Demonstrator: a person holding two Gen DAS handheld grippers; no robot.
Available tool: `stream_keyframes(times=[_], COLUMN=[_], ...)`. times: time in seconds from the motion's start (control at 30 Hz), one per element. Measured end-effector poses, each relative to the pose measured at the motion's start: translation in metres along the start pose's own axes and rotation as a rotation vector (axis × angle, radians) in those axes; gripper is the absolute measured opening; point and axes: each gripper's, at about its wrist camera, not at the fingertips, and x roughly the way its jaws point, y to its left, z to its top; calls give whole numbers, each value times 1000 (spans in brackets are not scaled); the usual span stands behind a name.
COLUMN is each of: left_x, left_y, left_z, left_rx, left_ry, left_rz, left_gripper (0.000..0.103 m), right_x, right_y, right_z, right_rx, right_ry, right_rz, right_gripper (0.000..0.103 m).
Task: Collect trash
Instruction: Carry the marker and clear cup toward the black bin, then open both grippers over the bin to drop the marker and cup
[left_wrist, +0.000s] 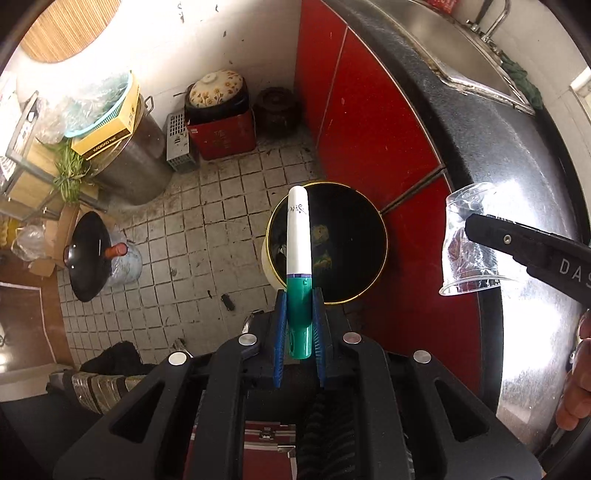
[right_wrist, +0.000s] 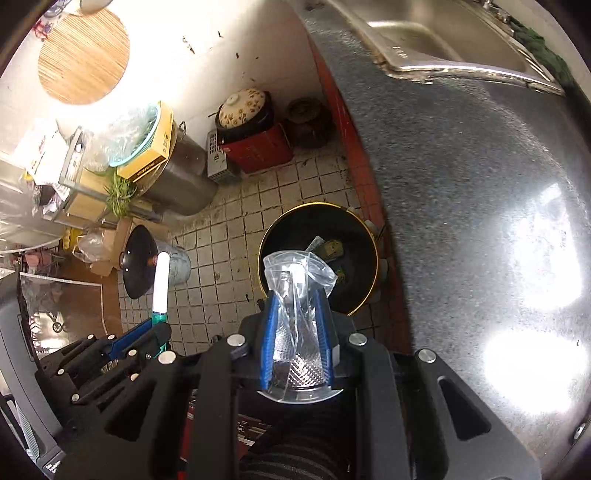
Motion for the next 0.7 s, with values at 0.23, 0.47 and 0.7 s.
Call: stream_keyframes(times=[0.23, 0.47, 0.7], left_x=[16, 24, 12], left_y=[-5, -21, -29], left_z=[6, 12, 23], left_rx=[1, 27, 51], left_ry=[24, 38, 16], left_rz=[-34, -62, -106], left_gripper=[13, 13, 92], right_x=[24, 24, -16], right_y=[3, -9, -18], right_z=[9, 17, 29], right_rx=[-3, 17, 55], right_ry=[64, 66, -55], right_rz=[-17, 0, 109], right_gripper=[21, 21, 98])
